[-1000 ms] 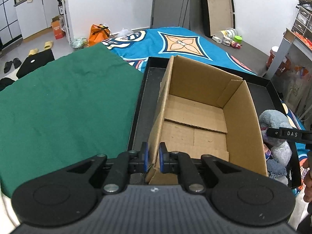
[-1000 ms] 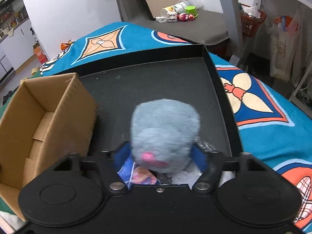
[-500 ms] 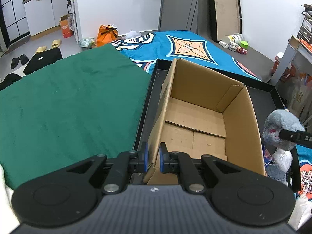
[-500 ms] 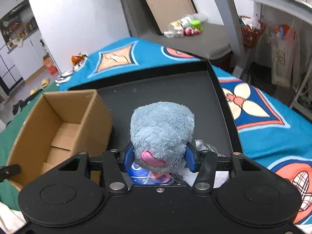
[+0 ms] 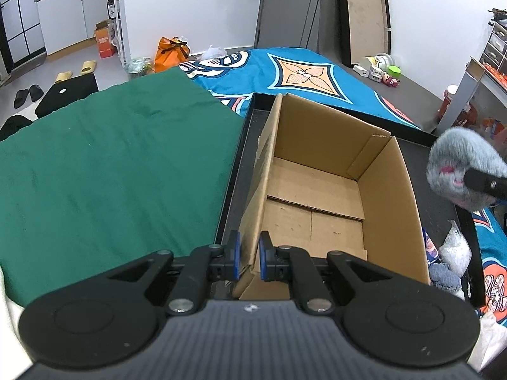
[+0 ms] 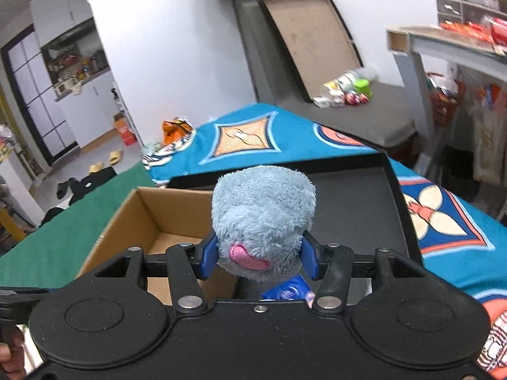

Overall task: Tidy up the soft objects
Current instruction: 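Lift the grey plush with the right gripper and drop it into the box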

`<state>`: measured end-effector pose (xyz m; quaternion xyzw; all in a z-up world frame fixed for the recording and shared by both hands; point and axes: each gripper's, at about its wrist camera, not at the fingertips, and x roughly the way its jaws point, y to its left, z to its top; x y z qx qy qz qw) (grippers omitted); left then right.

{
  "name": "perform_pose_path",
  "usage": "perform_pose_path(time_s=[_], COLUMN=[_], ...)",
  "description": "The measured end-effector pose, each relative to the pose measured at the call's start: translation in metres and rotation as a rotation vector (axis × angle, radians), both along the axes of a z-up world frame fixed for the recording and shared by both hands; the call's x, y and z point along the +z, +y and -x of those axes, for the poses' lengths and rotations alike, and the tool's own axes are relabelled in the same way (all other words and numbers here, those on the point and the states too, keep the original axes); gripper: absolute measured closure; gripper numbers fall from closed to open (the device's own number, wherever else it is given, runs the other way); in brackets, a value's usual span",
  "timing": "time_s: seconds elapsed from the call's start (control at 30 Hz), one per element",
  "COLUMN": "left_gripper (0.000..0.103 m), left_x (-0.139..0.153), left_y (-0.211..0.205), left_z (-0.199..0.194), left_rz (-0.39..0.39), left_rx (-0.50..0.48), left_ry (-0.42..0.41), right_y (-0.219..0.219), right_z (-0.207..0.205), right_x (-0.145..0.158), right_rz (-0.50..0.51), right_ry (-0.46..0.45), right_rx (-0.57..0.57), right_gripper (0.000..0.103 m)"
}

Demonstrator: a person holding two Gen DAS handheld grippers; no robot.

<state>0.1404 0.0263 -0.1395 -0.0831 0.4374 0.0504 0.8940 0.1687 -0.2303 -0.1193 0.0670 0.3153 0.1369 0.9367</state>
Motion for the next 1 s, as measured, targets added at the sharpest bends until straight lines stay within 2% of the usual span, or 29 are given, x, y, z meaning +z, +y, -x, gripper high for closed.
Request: perform_pose_path(time_s=[0.33,0.8,0.9,0.93,1.0], left_gripper=[0.093,0.093,0.093,0.093,0.092], left_x=[-0.003,-0.004,-0.003,-0.002,0.001], left_y=[0.008,0.01,0.009,0.009,0.007], left_z=[0.002,0.004,0.004,0.004,0.005], left_rz=[0.036,0.051,0.049,0.05,0.043], left_rx=[-0.009,-0.008,-0.002,-0.001,-0.008], left_ry=[-0.005,-0.006,-0.008,-0.01,-0.023], right_y=[0.03,0.072,0.077,0.076,0.07], right_z=[0.002,-0.016,-0.025,-0.024,-0.02], right_x=[0.014,0.011,0.008,0.006,0.005], right_rz=[-0.055,-0.067,-0.046,-0.043,-0.057], right_ry=[-0.05,-0.04,0.008,0.015,0.023], right_rx=[0.087,0.18,0.175,0.165,0.152], right_gripper=[0.052,0.051,0.032,0.022,0.017])
